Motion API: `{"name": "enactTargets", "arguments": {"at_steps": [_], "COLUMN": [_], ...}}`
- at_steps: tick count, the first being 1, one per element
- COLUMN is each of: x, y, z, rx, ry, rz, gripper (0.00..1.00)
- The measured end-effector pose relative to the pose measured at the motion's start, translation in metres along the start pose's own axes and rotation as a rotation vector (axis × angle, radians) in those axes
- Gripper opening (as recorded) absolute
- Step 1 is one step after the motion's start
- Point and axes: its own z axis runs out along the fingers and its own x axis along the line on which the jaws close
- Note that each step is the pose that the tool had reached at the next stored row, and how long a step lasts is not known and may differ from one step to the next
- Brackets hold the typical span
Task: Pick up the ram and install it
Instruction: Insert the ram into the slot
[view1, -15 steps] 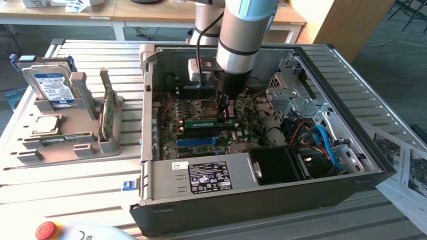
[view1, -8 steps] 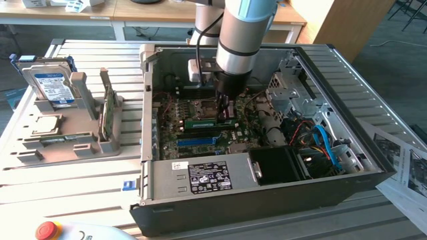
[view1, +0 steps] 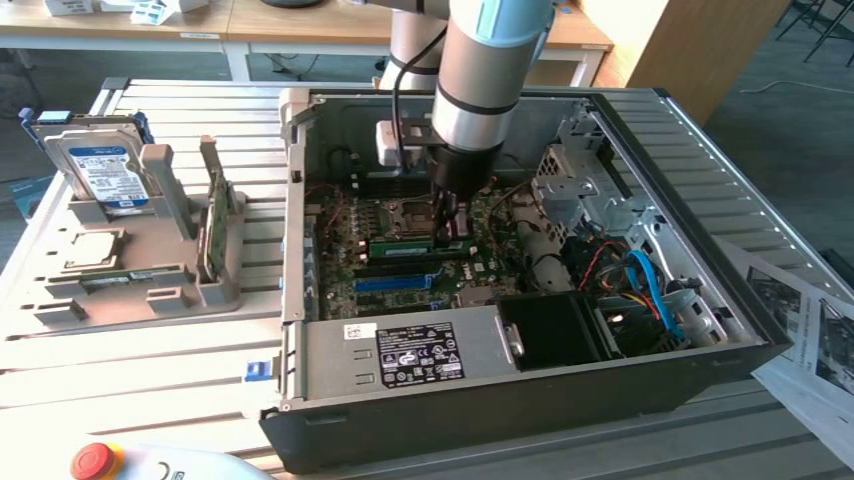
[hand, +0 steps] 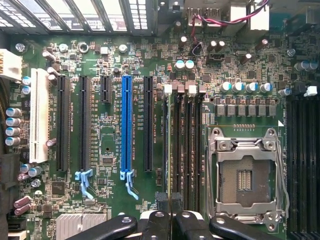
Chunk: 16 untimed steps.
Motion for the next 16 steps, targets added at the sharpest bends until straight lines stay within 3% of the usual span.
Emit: {"name": "enactTargets", "arguments": {"at_steps": [12, 15, 16], "x": [0.0005, 0.0006, 0.0006], "y": [0.0, 0.0, 0.0], "z": [0.0005, 0.0004, 0.0004], "rx": [0.0003, 0.0, 0.0], "ry": [-0.0001, 0.0, 0.0], "rz": [0.0, 0.0, 0.0], "gripper": [0.13, 0.25, 0.25]}}
